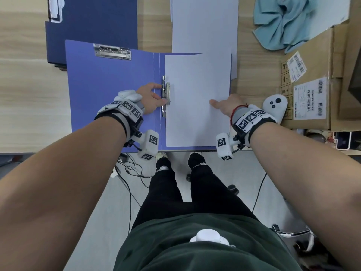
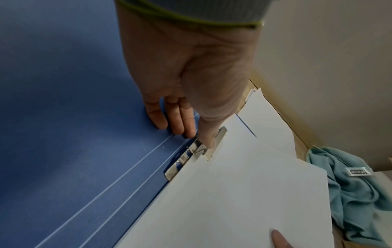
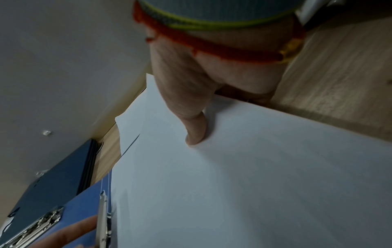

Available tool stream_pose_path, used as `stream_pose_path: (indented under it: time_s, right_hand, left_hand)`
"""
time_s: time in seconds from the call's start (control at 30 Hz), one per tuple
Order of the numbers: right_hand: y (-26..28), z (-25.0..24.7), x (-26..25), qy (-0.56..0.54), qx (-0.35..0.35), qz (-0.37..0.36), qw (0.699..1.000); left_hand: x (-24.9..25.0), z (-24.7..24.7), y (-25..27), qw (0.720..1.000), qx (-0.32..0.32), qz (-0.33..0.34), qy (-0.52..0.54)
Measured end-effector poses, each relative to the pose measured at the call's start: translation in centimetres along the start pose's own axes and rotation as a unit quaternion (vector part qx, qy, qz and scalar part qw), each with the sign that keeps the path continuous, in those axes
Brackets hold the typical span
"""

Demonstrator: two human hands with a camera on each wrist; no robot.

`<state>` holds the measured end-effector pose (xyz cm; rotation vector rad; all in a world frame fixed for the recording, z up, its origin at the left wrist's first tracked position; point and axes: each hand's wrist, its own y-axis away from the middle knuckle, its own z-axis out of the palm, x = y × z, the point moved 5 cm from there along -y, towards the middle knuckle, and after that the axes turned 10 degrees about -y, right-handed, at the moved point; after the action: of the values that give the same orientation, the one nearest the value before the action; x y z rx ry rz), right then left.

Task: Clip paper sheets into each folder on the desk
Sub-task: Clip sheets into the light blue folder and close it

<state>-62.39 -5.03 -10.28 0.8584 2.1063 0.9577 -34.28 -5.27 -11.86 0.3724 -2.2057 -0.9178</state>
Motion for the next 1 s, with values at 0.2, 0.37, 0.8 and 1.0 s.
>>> stream_pose_path:
  time_s: [0.2, 0.37, 0.8, 1.0]
  right_hand:
    - [-0.1, 0.0, -0.1, -0.004, -0.005, 0.001, 1.000]
    - [-0.2, 0.1, -0.1, -0.007, -0.012, 0.006, 1.000]
    - [-0.2, 0.0, -0.3, 0.014, -0.009, 0.011, 1.000]
    - [-0.2, 0.1, -0.5, 0.022, -0.007, 0.006, 1.000]
  left_hand:
    - [0.7, 0.0, -0.2, 1.000, 0.010, 0.008, 0.014]
    - [0.3, -1.0, -0.4, 0.994, 0.100, 0.021, 0.028]
    - [-2.2, 0.0, 0.2, 1.000, -0.014, 0.021, -0.013]
    - [-2.5, -0.1, 0.3, 0.993, -0.038, -0.002, -0.109]
